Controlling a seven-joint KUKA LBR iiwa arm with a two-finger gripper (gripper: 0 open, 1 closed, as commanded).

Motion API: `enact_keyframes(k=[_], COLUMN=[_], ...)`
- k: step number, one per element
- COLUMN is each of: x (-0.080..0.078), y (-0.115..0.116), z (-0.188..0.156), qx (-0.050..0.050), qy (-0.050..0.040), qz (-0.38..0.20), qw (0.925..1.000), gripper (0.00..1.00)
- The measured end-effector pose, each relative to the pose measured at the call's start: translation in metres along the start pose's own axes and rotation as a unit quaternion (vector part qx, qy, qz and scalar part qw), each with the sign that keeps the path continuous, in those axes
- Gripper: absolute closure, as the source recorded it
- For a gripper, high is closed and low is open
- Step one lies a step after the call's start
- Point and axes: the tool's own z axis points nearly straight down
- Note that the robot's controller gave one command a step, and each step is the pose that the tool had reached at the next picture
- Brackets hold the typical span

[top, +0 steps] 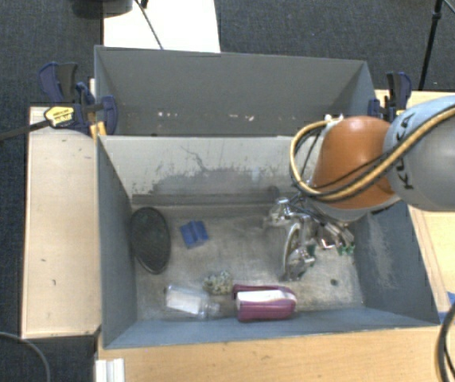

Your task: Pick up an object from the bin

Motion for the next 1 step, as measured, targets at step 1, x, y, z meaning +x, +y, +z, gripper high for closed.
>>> enact_keyframes(k=[1], x=[0.0018], y=[-0.0436], z=[-0.0456], qx=[0.004], qy=[-0.0027], qz=[-0.225], qw=[0.9743], gripper=[0.0])
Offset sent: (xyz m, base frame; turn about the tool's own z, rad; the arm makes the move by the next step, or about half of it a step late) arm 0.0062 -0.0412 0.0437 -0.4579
